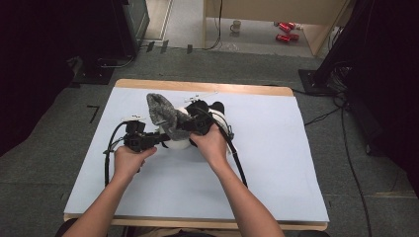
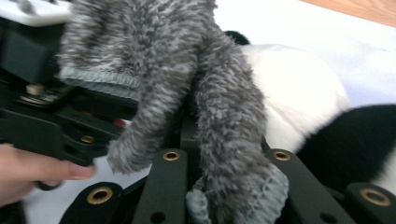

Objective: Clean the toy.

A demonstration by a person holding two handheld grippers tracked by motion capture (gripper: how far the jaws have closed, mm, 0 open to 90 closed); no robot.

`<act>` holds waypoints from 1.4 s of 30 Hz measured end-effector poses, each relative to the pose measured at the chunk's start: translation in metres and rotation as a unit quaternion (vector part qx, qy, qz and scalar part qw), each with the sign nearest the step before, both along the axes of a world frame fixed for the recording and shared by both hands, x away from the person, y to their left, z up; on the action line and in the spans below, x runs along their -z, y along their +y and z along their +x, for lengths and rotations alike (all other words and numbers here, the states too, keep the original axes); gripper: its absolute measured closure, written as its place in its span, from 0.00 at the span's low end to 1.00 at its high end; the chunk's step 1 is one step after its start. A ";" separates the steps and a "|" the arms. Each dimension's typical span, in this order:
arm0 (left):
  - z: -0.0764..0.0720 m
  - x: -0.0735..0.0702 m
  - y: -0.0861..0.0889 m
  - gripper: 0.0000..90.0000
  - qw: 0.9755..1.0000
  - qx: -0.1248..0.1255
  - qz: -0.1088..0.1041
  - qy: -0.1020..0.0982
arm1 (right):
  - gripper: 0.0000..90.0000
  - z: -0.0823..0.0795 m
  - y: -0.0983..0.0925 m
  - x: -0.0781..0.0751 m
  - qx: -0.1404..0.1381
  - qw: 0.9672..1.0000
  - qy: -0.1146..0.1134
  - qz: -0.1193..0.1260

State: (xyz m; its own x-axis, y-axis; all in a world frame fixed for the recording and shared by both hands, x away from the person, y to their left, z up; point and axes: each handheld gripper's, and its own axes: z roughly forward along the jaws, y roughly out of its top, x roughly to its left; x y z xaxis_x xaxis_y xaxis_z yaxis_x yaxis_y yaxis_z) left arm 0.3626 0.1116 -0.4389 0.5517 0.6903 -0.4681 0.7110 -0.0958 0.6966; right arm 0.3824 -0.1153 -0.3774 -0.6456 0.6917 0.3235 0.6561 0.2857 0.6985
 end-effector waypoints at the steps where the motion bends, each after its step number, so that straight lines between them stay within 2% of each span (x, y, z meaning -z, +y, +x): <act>1: 0.000 0.000 0.000 0.75 1.000 -0.001 -0.001 0.001 | 0.87 0.000 -0.001 0.002 0.001 1.000 -0.003 -0.006; 3: 0.001 0.001 0.000 0.75 1.000 -0.001 0.000 0.001 | 0.86 0.001 -0.003 0.003 0.003 1.000 -0.003 -0.009; 7: 0.003 0.004 0.003 0.75 1.000 -0.003 0.002 0.006 | 0.86 0.001 -0.007 0.002 0.006 0.999 -0.012 -0.040; 11: 0.004 0.006 0.004 0.75 1.000 -0.003 0.003 0.005 | 0.86 0.002 -0.016 0.003 0.013 0.999 -0.004 -0.044; 17: 0.004 0.007 0.004 0.75 1.000 0.002 0.009 -0.004 | 0.86 0.002 -0.030 0.000 0.022 0.998 -0.009 -0.053; 20: 0.003 0.006 0.003 0.75 1.000 0.005 0.011 -0.011 | 0.87 -0.002 -0.040 -0.002 0.026 0.998 -0.010 -0.051; 23: 0.003 0.006 0.003 0.75 1.000 0.006 0.009 -0.010 | 0.87 -0.004 -0.048 -0.003 0.028 0.998 -0.016 -0.054; 30: 0.004 0.007 0.004 0.75 1.000 0.005 0.006 -0.009 | 0.87 -0.004 -0.064 -0.008 0.040 0.998 -0.013 -0.051; 42: 0.005 0.009 0.006 0.75 1.000 0.001 0.000 0.001 | 0.87 -0.004 -0.109 -0.012 0.088 0.995 -0.012 -0.044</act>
